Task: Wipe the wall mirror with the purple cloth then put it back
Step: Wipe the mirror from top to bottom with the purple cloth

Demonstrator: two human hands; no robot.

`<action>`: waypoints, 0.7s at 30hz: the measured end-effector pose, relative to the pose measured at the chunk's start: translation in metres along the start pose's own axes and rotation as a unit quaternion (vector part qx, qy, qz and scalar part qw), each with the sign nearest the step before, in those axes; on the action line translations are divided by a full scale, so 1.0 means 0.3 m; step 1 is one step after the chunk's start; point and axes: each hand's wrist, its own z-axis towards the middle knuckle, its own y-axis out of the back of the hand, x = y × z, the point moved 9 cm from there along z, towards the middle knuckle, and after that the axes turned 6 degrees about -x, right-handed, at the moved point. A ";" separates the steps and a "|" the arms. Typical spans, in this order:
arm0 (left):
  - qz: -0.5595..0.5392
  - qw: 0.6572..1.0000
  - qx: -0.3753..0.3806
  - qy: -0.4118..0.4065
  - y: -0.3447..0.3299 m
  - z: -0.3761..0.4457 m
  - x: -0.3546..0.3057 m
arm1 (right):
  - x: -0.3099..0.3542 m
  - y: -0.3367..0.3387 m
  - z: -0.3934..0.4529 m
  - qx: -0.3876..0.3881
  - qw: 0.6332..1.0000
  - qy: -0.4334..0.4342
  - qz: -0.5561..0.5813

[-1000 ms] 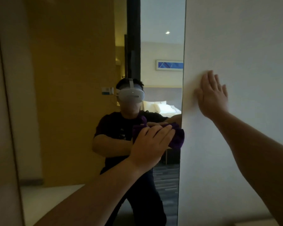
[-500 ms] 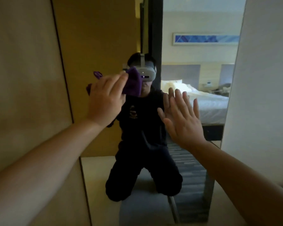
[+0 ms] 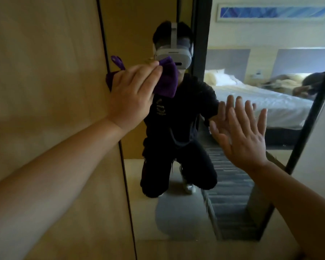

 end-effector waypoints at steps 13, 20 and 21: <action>0.055 0.996 -0.056 -0.033 0.012 -0.007 -0.010 | 0.091 -0.119 -0.027 -0.012 0.997 0.044 -0.061; 0.097 0.995 -0.002 -0.027 -0.050 0.104 0.032 | 0.091 -0.109 -0.035 -0.068 0.995 0.055 -0.047; 0.093 0.995 0.017 -0.015 -0.062 0.083 0.027 | 0.088 -0.109 -0.037 -0.071 0.995 0.055 -0.046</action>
